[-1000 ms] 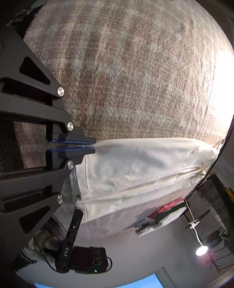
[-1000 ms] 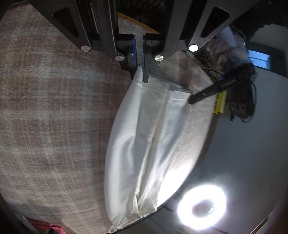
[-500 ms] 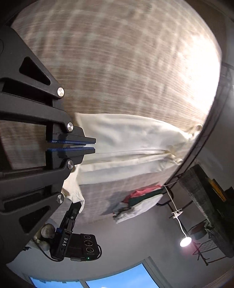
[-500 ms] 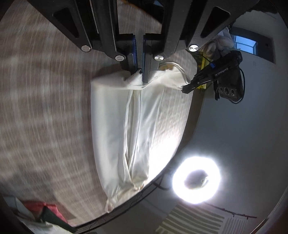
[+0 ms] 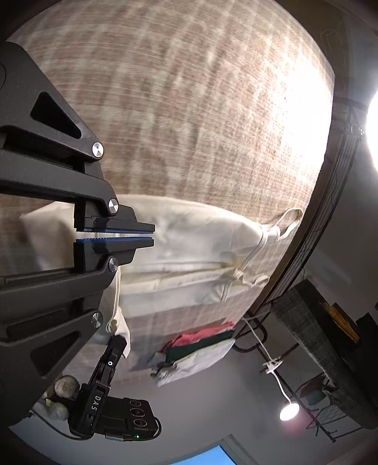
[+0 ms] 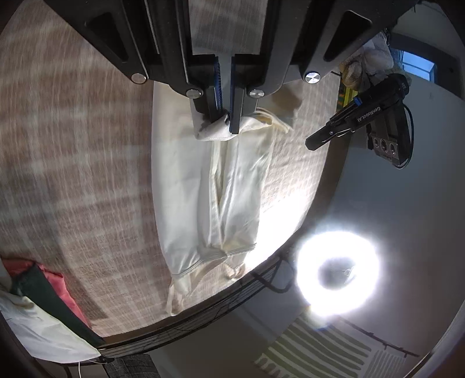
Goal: Fold small clothes
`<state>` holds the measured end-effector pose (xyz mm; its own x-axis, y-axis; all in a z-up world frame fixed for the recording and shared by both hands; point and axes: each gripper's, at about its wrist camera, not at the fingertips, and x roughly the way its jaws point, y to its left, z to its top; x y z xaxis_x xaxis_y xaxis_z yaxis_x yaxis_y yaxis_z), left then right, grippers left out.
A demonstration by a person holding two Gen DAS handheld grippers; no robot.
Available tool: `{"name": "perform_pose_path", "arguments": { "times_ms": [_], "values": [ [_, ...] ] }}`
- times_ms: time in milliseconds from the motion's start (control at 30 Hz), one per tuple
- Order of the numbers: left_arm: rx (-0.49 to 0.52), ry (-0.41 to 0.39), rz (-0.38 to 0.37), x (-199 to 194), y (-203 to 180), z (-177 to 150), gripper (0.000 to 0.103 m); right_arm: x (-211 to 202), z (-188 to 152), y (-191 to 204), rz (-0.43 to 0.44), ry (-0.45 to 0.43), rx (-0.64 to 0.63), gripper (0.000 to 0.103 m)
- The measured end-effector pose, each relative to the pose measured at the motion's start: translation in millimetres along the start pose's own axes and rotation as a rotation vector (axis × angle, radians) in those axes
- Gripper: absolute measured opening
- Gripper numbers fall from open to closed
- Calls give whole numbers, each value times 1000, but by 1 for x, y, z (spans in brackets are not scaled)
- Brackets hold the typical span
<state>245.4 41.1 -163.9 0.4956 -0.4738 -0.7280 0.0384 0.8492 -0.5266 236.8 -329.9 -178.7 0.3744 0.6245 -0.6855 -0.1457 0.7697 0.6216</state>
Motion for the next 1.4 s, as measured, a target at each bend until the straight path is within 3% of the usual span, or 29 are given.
{"name": "perform_pose_path", "arguments": {
  "times_ms": [167, 233, 267, 333, 400, 467, 567, 733, 767, 800, 833, 900, 1100, 1167, 1400],
  "values": [
    [-12, 20, -3, 5, 13, -1, 0, 18, 11, -7, -59, 26, 9, 2],
    [-29, 69, -8, 7, 20, -5, 0, 21, 12, -9, -72, 32, 12, 9],
    [-44, 89, -20, 8, 22, -7, 3, 21, 12, -12, -79, 31, 24, 12],
    [-82, 123, -53, 7, 28, -13, 13, 20, 12, -17, -59, 44, 48, 33],
    [-100, 116, -73, 0, 32, -18, 33, 16, 11, -19, -35, 46, 59, 34],
    [-86, 98, -51, -8, 32, -23, 38, 4, 6, -15, -43, 24, 18, 34],
    [-74, 116, -57, -7, 33, -29, 38, -3, -4, -8, -56, 37, -51, 34],
    [-76, 158, -57, 8, 30, -35, 38, 10, -13, -12, -89, 89, -51, 31],
    [-66, 161, -71, 10, 27, -36, 30, 11, -14, -12, -73, 93, -47, 28],
    [-48, 165, -69, 12, 24, -37, 11, 11, -16, -10, -46, 100, -49, 22],
    [-22, 162, -51, 13, 19, -37, 1, 11, -16, -8, -29, 102, -56, 12],
    [24, 126, -21, 11, 11, -37, 1, 5, -19, -2, -12, 84, -86, 2],
    [159, -11, -11, -9, -16, -25, 0, -21, -26, 15, -36, -23, -184, 0],
    [221, -50, 27, -3, -22, -18, 0, -19, -23, 15, -64, -45, -202, 0],
    [319, 12, 151, 61, -17, -16, 0, 15, -9, 12, -199, -17, -273, 0]
  ]
}}
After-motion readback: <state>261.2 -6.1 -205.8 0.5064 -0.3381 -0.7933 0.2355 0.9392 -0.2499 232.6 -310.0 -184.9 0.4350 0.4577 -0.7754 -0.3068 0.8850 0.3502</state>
